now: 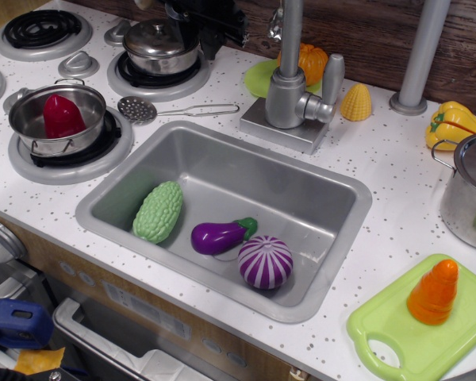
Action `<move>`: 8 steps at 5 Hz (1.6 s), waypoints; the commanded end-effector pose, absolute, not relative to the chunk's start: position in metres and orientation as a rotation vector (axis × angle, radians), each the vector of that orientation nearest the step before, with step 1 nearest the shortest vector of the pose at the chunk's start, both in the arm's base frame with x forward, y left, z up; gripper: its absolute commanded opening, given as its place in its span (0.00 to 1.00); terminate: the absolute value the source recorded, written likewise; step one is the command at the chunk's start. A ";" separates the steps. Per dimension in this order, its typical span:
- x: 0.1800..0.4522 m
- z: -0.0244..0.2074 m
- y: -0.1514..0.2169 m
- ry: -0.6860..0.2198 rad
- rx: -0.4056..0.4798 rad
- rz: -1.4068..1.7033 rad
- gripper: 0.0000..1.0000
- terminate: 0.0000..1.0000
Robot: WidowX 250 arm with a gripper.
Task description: Turn faucet front to left
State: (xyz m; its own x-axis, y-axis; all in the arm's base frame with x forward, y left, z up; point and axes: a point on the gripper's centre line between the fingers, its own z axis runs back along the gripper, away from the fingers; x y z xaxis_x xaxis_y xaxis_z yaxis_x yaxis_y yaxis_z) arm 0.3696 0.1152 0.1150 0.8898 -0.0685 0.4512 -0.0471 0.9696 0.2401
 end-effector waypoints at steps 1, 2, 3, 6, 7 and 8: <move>0.384 0.122 0.138 -0.520 0.269 -0.034 0.00 0.00; 0.391 0.120 0.142 -0.533 0.268 -0.043 0.00 0.00; 0.400 0.118 0.146 -0.553 0.259 -0.052 0.00 0.00; 0.410 0.123 0.141 -0.546 0.234 -0.039 0.00 0.00; 0.409 0.123 0.141 -0.546 0.242 -0.032 0.00 0.00; 0.411 0.120 0.142 -0.563 0.256 -0.030 0.00 1.00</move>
